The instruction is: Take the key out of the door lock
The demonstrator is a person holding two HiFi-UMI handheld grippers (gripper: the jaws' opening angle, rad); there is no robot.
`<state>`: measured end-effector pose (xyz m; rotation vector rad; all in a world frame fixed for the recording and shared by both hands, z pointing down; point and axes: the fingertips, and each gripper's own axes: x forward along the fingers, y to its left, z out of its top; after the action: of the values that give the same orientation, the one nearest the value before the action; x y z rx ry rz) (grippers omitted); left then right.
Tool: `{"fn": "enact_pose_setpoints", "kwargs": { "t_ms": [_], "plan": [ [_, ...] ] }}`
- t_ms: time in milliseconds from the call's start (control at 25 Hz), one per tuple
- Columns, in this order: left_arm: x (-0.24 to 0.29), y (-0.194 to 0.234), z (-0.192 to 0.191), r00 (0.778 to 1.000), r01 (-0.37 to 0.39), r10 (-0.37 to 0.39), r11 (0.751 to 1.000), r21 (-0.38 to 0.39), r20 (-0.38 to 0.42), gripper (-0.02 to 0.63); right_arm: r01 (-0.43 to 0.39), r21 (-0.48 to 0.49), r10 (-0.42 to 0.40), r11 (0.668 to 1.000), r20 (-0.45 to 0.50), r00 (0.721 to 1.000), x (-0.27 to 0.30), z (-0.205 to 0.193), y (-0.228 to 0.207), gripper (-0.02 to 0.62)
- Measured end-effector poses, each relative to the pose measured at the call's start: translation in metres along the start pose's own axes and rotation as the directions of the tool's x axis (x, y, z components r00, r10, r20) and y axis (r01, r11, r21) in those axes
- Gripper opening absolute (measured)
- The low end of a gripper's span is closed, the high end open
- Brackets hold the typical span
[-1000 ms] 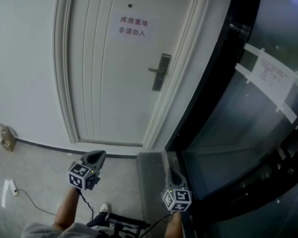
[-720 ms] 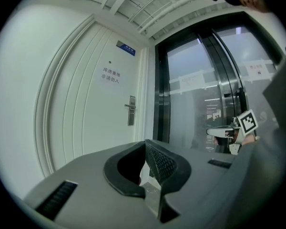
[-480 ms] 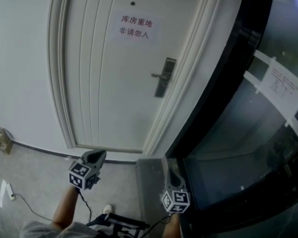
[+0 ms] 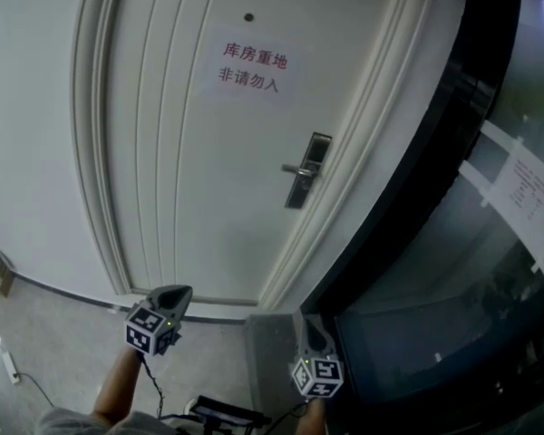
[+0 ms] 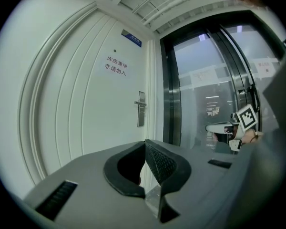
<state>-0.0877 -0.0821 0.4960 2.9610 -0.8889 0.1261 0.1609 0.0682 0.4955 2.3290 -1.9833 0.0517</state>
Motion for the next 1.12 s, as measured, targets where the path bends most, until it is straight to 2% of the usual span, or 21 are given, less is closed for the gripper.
{"fn": "enact_pose_setpoints", "kwargs": {
  "t_ms": [320, 600, 1120],
  "plan": [
    [0.041, 0.040, 0.006, 1.000, 0.015, -0.014, 1.000, -0.005, 0.011, 0.005, 0.018, -0.011, -0.018, 1.000, 0.005, 1.000, 0.055, 0.009, -0.001, 0.012],
    [0.060, 0.060, 0.007, 1.000, 0.020, -0.020, 1.000, -0.015, 0.010, 0.005, 0.031, -0.018, -0.031, 0.999, -0.005, 1.000, 0.078, 0.009, -0.003, 0.012],
    [0.137, 0.084, 0.018, 1.000, 0.006, -0.006, 1.000, -0.016, 0.019, 0.005, 0.019, -0.015, -0.019, 1.000, -0.001, 1.000, 0.152, 0.014, -0.047, 0.012]
  ]
}}
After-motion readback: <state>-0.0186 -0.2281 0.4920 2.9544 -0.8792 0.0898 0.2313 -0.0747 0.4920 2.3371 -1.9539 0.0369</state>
